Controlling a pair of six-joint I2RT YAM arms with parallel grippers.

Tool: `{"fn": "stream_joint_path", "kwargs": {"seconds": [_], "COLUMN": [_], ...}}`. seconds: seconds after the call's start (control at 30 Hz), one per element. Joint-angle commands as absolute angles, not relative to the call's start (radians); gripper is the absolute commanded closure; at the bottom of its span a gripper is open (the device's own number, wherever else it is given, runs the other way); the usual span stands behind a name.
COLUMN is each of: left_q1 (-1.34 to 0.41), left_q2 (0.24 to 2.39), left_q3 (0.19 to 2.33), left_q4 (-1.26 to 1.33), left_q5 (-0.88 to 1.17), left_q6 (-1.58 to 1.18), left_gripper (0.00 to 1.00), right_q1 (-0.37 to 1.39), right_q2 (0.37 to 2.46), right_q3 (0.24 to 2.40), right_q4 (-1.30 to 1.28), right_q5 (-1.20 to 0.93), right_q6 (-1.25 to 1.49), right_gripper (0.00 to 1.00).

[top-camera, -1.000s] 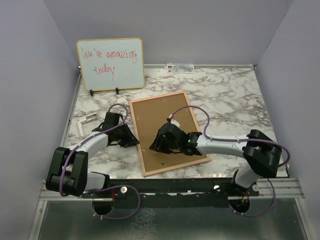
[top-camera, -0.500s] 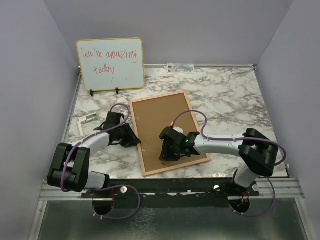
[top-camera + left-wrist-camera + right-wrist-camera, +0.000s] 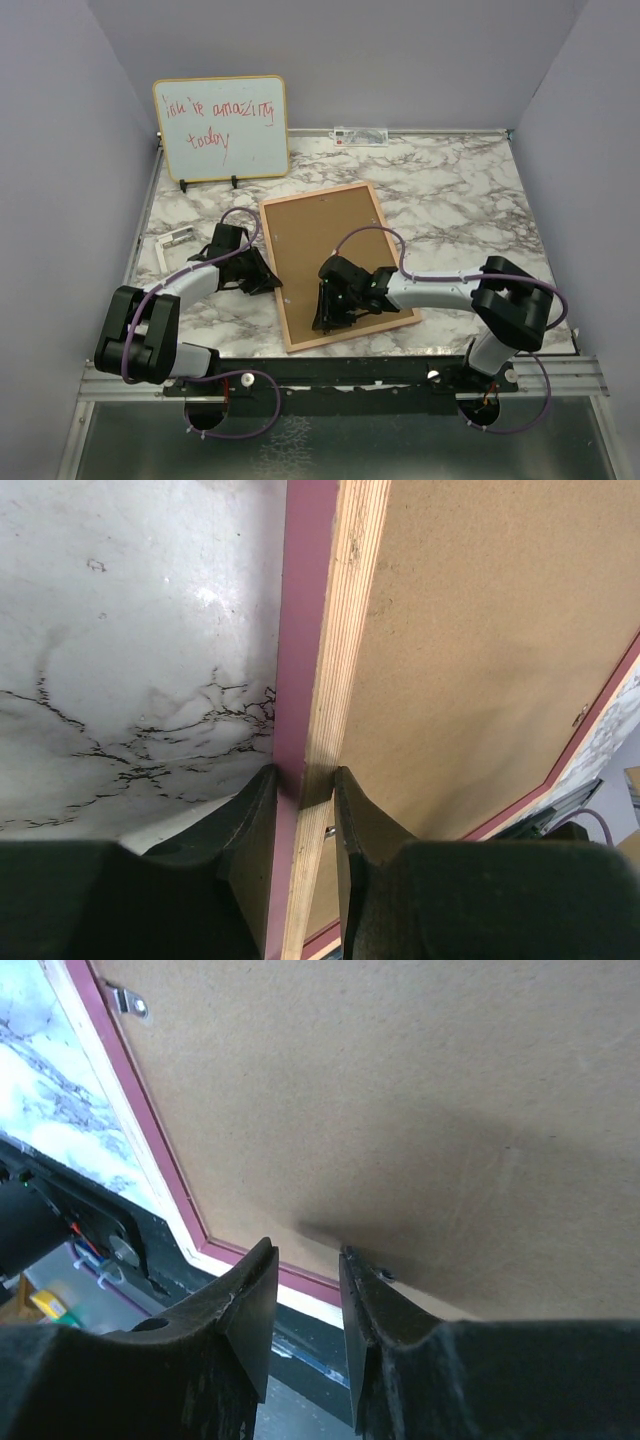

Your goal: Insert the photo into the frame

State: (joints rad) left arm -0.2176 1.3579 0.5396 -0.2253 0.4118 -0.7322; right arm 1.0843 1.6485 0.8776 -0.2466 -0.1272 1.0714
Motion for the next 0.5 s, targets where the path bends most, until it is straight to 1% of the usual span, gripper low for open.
{"fn": "stream_joint_path", "kwargs": {"seconds": [0.0,0.33,0.47], "left_q1": [-0.219,-0.219,-0.219], "left_q2": [1.381,1.382,1.380], "left_q3": [0.514,0.512,0.512], "left_q4": [-0.241,-0.241,-0.242], "left_q5": [0.354,0.345,0.344], "left_q6": [-0.707,-0.707,-0.709], "left_gripper": [0.76,0.76,0.77], "right_q1": [1.089,1.088,1.088], "right_q2": [1.698,1.678,1.644], "right_q3": [0.859,0.872,0.871], "right_q4": [-0.293,-0.479,-0.447], "right_q5": [-0.218,-0.135,-0.117], "right_q6": [1.021,1.034,1.035], "right_gripper": [0.64,0.65,0.65]}}
